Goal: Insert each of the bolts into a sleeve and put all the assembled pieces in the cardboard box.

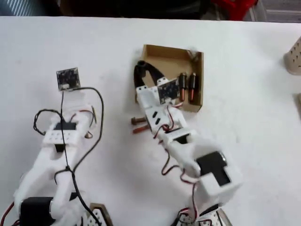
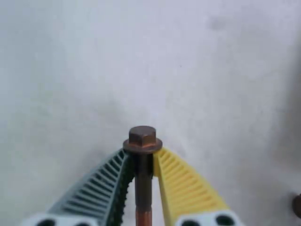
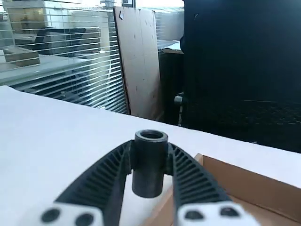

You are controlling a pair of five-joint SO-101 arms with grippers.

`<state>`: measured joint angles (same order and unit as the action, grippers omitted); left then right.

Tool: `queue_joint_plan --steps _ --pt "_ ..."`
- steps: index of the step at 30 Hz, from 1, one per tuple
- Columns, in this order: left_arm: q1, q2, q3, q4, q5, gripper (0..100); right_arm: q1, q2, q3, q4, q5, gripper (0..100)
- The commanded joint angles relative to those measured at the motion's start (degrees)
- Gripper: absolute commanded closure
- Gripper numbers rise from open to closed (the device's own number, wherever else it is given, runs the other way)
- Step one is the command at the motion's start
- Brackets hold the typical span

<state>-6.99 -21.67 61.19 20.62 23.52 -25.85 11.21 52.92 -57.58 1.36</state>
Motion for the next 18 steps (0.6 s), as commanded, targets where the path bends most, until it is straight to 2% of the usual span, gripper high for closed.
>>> queue_joint_plan --steps 1,4,10,18 --pt "-0.5 -2.8 -0.4 -1.8 -0.4 98 -1.7 4.3 -2.1 -8.4 0.1 98.1" --pt "-0.5 -2.8 -0.4 -2.4 -0.4 98 -3.1 5.1 2.3 -11.7 0.2 98.1" --pt "-0.5 -2.8 2.5 -8.9 -0.4 98 -6.2 5.1 12.5 -18.9 0.2 98.1" --pt "-0.5 -2.8 2.5 -9.1 -0.4 98 -9.4 5.1 25.1 -29.8 -0.1 98.1"
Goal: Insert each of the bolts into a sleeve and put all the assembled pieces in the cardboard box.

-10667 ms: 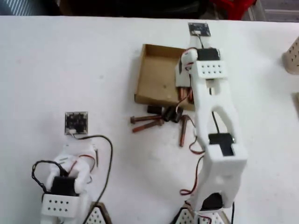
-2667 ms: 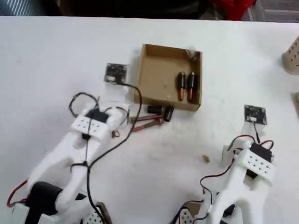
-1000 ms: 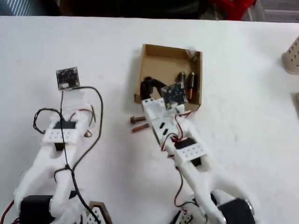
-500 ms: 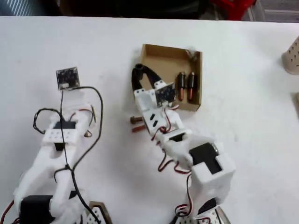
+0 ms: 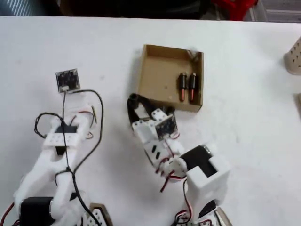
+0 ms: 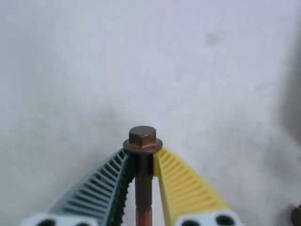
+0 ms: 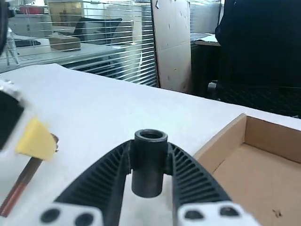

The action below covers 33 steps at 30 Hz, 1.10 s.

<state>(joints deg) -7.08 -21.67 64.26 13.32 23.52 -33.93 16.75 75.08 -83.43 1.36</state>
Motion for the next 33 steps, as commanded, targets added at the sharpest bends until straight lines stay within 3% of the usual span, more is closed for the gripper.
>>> queue_joint_plan --steps 1,6,13,33 --pt "-0.4 -2.8 -0.4 -1.8 -0.4 98 -1.5 -0.4 4.4 -5.2 -0.2 98.1" --pt "-0.4 -2.8 -0.4 -1.8 -0.4 98 -2.1 -0.4 10.5 -11.1 -0.2 98.1" --pt "-0.4 -2.8 -0.4 -1.8 -0.4 98 -4.9 -0.4 18.0 -11.7 -0.3 98.1" --pt "2.9 -3.4 -0.9 -2.3 0.0 98 -6.1 0.1 18.1 -11.3 -0.3 98.1"
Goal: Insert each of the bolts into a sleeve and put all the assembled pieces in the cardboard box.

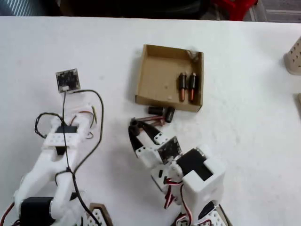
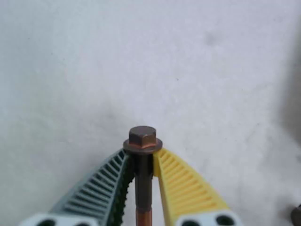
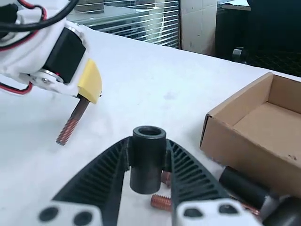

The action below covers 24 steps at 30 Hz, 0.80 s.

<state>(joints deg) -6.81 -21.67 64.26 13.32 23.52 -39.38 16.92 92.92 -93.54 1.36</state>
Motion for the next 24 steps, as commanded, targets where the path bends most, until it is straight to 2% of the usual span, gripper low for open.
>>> queue_joint_plan --steps 1,10,18,24 --pt "3.3 -3.5 -1.0 -3.3 0.0 98 -0.6 0.0 0.2 -1.2 -0.3 98.1" --pt "3.9 -13.6 4.5 -13.5 0.1 98 -0.6 0.0 0.2 -1.1 -0.3 98.1" --pt "5.0 -26.2 9.9 -13.5 0.1 98 -0.6 0.0 0.2 -1.1 -0.3 98.1" --pt "11.4 -40.1 15.6 -13.5 0.1 98 -0.6 0.0 0.2 -1.1 -0.3 98.1"
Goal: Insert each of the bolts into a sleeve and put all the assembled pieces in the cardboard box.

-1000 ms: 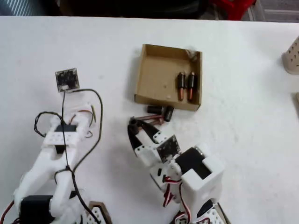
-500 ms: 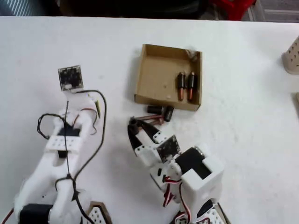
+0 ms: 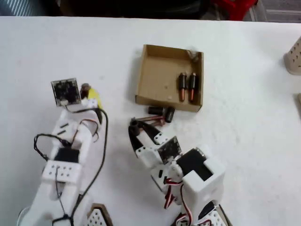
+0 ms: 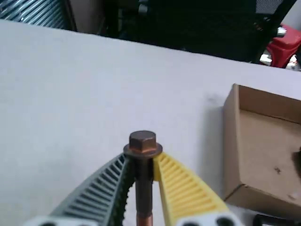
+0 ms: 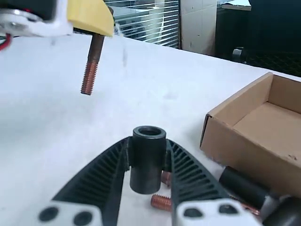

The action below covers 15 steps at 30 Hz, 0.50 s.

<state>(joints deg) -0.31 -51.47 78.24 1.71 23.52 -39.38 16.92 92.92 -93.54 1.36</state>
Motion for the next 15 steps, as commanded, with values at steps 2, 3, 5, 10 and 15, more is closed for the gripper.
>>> queue_joint_plan --steps 2,3,5,10,15 --pt "7.5 -16.0 4.0 -1.9 -0.1 98 -0.6 0.0 0.2 -1.1 -0.3 98.1" --pt "8.7 -19.1 5.3 -1.9 -0.3 98 -0.6 0.0 0.2 -1.1 -0.3 98.1" --pt "11.0 -25.4 8.0 -1.9 -0.4 98 -0.6 0.0 0.2 -1.1 -0.3 98.1" --pt "15.4 -40.1 14.8 -1.5 -0.4 98 -0.6 0.0 0.2 -1.1 -0.3 98.1" --pt "20.1 -50.0 17.1 4.9 -0.1 98 -0.6 0.0 0.2 -1.1 -0.2 98.1"
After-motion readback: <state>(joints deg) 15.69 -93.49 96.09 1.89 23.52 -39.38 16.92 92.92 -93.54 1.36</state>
